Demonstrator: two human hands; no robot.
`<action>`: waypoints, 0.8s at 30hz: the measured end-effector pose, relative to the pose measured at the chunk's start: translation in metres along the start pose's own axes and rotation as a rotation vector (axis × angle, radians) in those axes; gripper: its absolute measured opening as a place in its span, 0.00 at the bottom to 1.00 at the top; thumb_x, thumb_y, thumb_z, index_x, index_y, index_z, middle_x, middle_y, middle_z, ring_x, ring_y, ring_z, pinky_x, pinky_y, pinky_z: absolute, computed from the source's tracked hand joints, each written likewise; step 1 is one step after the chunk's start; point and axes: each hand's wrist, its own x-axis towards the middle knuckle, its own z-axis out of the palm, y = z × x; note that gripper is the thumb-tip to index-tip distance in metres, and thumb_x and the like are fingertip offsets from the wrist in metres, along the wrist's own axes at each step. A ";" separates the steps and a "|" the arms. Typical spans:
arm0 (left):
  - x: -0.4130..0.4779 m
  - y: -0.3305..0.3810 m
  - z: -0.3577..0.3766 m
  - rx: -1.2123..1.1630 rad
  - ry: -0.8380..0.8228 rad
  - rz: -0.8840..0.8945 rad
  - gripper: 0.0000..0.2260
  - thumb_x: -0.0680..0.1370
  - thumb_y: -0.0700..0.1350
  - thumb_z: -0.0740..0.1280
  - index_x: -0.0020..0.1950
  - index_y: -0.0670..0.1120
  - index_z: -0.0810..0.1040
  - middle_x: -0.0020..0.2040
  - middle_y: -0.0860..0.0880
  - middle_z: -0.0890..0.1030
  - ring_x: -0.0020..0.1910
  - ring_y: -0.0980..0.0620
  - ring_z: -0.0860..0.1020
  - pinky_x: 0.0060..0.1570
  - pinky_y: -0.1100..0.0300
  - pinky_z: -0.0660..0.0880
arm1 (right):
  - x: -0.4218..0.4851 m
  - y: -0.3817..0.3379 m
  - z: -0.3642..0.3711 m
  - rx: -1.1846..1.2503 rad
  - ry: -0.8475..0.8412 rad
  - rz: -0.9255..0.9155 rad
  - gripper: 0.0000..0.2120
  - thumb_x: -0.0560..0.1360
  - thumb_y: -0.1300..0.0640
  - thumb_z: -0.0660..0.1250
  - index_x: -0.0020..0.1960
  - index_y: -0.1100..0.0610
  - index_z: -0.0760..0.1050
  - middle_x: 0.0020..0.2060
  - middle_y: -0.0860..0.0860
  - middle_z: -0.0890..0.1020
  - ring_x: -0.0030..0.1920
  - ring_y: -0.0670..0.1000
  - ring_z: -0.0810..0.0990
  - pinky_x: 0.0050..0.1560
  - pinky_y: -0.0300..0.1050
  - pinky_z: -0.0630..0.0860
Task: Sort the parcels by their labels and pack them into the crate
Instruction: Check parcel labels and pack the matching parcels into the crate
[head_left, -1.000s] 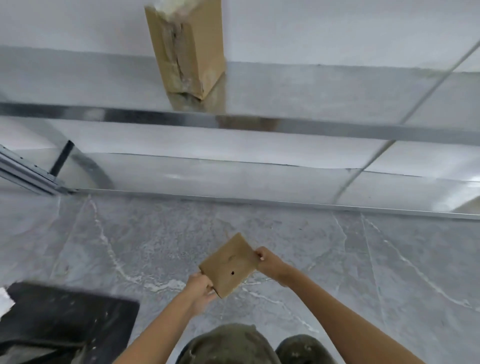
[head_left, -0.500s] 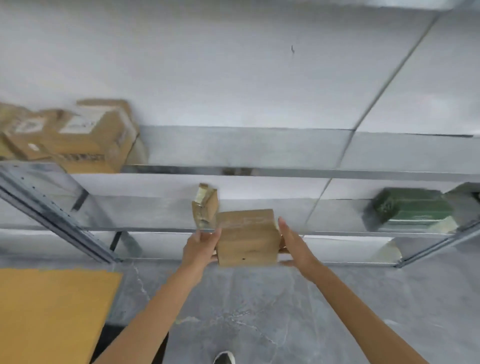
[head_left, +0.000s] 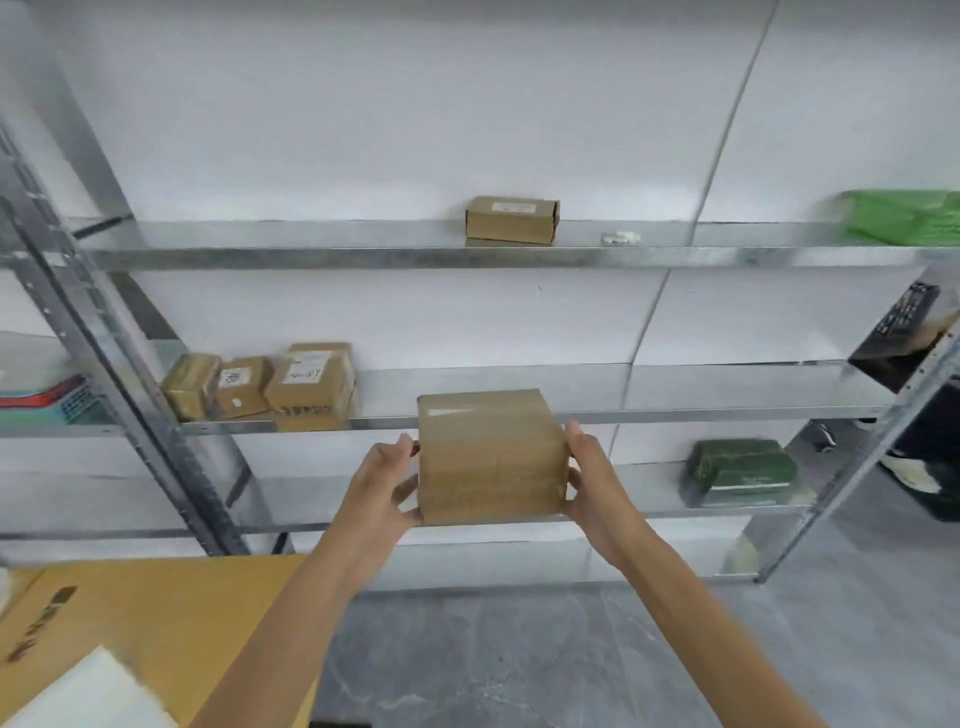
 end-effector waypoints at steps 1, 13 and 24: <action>-0.017 0.004 -0.004 0.009 0.027 -0.017 0.15 0.71 0.58 0.66 0.44 0.47 0.70 0.47 0.53 0.82 0.49 0.48 0.77 0.48 0.45 0.79 | -0.021 0.005 0.013 -0.006 0.026 -0.021 0.19 0.76 0.39 0.61 0.52 0.56 0.69 0.48 0.48 0.74 0.50 0.49 0.74 0.40 0.47 0.78; -0.227 0.031 -0.112 0.189 -0.178 -0.096 0.29 0.71 0.47 0.69 0.68 0.64 0.63 0.59 0.55 0.79 0.56 0.54 0.79 0.52 0.55 0.76 | -0.234 0.056 0.110 0.063 -0.121 -0.147 0.16 0.76 0.50 0.64 0.62 0.53 0.70 0.56 0.47 0.79 0.51 0.45 0.77 0.46 0.44 0.76; -0.330 -0.007 -0.099 0.374 0.294 -0.009 0.23 0.71 0.56 0.70 0.62 0.54 0.66 0.54 0.55 0.75 0.49 0.60 0.76 0.36 0.68 0.74 | -0.328 0.080 0.142 -0.231 -0.084 -0.337 0.25 0.69 0.46 0.72 0.64 0.42 0.69 0.64 0.42 0.72 0.65 0.39 0.71 0.50 0.31 0.76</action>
